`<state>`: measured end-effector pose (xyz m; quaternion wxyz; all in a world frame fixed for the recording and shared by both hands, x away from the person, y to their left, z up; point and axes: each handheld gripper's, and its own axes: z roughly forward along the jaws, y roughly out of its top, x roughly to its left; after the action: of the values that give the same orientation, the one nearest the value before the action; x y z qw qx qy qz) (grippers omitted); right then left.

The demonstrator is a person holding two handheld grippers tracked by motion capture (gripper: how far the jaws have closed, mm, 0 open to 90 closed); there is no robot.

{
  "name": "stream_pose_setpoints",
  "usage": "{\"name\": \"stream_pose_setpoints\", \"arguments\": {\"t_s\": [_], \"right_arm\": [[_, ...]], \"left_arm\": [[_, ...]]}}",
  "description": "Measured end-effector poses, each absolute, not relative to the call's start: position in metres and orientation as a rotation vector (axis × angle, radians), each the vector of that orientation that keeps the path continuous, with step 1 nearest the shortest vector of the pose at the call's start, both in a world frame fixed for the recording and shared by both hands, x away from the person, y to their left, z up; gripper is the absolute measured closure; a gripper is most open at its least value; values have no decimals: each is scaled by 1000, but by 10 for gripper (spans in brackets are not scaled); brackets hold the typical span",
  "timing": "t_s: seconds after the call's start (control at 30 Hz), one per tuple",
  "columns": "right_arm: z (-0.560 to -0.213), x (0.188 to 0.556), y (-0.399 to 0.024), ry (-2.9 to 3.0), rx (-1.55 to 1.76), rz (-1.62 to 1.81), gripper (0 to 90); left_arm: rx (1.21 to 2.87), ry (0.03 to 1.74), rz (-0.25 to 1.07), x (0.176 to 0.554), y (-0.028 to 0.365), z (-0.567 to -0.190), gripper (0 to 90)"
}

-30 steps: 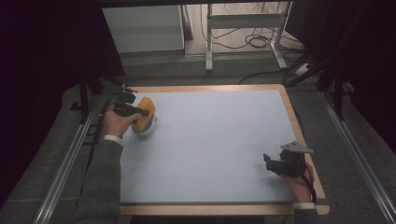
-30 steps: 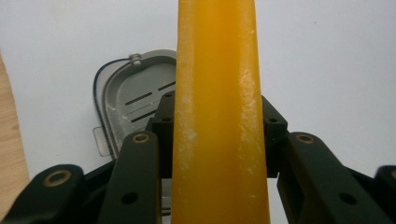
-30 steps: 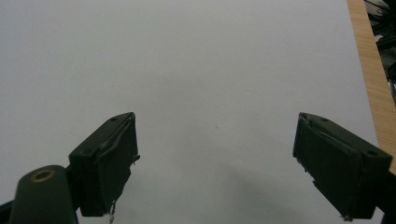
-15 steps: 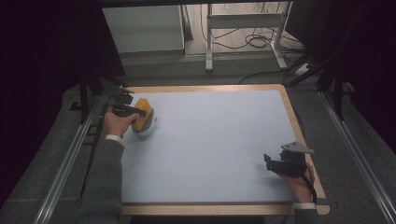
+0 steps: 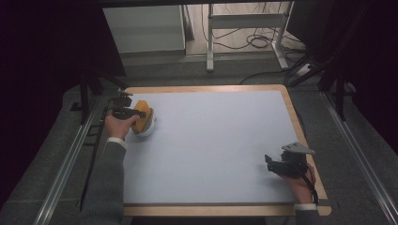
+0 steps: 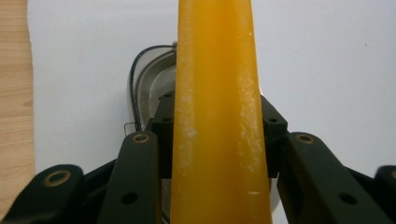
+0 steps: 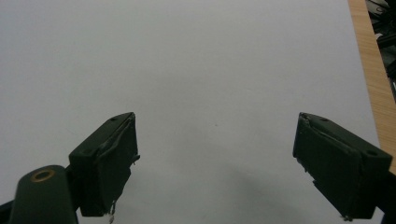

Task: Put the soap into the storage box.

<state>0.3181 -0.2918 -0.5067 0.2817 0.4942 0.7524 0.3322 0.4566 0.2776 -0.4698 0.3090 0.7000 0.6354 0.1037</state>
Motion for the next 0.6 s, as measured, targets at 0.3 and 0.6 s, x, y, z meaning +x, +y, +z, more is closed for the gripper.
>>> {"name": "stream_pose_setpoints", "arguments": {"t_s": [0.3, 0.6], "right_arm": [[-507, 318, -292, 2014, 1326, 891, 137], [-507, 318, -291, 2020, 1321, 888, 137]], "left_arm": [[1847, 1688, 275, 460, 277, -474, 608], [1831, 1645, 314, 452, 279, -464, 467]]}}
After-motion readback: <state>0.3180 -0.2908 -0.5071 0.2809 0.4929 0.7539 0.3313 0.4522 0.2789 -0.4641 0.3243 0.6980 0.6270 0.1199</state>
